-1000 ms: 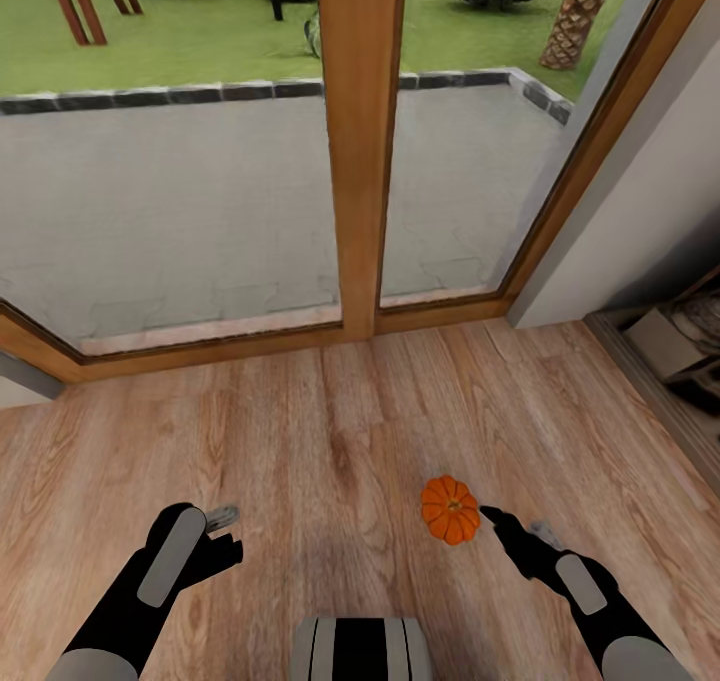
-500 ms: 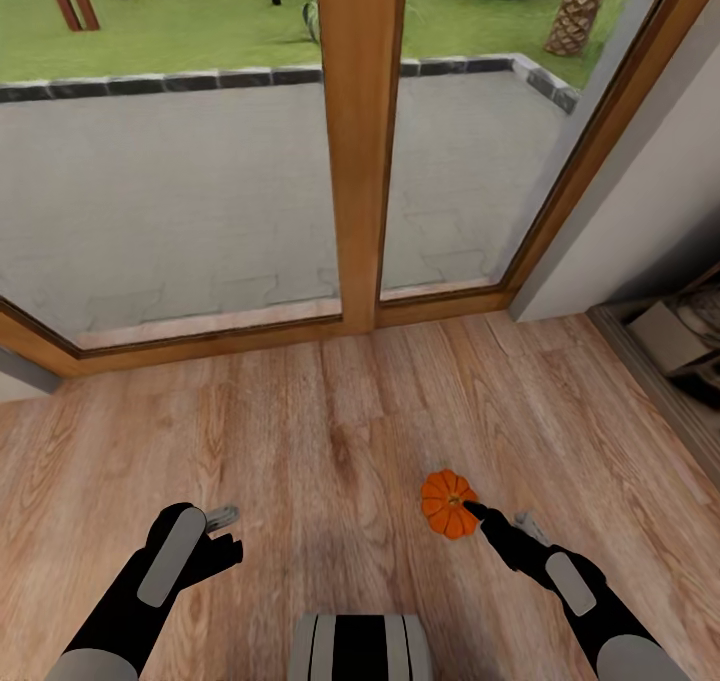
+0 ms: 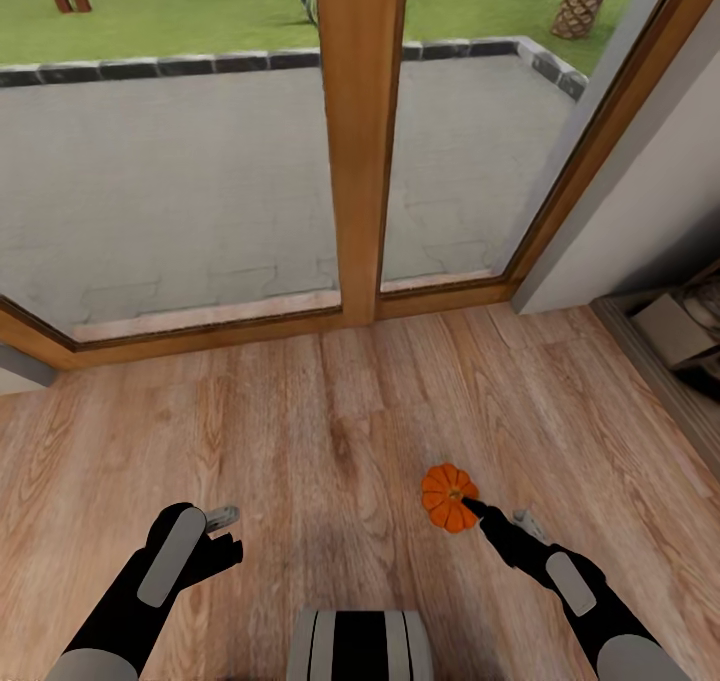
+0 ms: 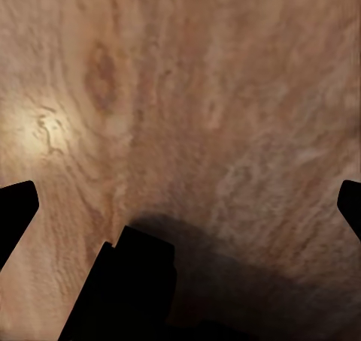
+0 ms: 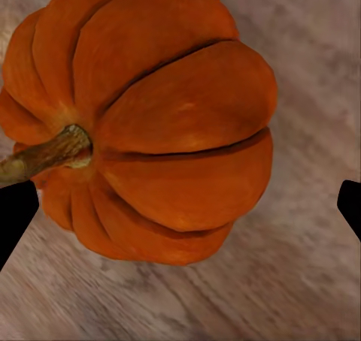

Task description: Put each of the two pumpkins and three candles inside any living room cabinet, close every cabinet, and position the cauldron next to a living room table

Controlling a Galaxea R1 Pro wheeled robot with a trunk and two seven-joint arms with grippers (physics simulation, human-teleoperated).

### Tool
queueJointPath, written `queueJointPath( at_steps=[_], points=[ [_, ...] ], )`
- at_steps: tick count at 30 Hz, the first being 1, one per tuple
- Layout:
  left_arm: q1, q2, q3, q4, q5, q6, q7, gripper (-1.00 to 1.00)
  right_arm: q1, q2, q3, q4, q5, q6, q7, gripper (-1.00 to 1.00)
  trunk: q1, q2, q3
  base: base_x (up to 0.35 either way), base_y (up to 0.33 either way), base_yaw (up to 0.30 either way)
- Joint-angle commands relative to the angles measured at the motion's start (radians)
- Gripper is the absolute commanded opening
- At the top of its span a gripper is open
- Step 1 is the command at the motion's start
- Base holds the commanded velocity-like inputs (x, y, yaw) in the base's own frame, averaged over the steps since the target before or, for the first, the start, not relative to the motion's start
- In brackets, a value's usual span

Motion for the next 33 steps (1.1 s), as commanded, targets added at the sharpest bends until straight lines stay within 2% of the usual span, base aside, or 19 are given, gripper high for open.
queueJointPath(
  at_steps=[1, 10, 18, 23, 33],
  points=[
    [0.000, 0.001, -0.003, -0.001, 0.010, 0.001, 0.010, 1.00, -0.001, 0.000, -0.005, 0.000, -0.004, 0.008, 0.006, 1.00, 0.000, -0.001, -0.005, 0.000, 0.000, 0.000],
    [0.000, 0.001, -0.003, -0.001, 0.010, 0.001, 0.010, 1.00, -0.001, 0.000, -0.008, 0.000, -0.004, 0.007, 0.013, 1.00, 0.003, -0.002, -0.032, 0.000, 0.000, 0.000],
    [0.000, 0.000, -0.003, -0.005, 0.011, 0.001, 0.010, 1.00, -0.001, 0.000, -0.012, 0.000, -0.007, 0.005, 0.013, 1.00, 0.003, -0.002, -0.032, 0.000, 0.000, 0.000],
    [0.000, 0.001, -0.022, -0.005, 0.010, 0.001, 0.009, 1.00, -0.002, 0.000, -0.013, 0.000, -0.007, 0.005, 0.012, 1.00, 0.003, -0.002, -0.032, 0.022, 0.000, 0.000],
    [0.000, 0.000, -0.026, -0.005, 0.011, -0.009, 0.009, 1.00, -0.002, -0.002, -0.013, 0.001, -0.009, 0.004, 0.011, 1.00, 0.003, -0.002, -0.032, 0.067, 0.000, 0.000]
  ],
)
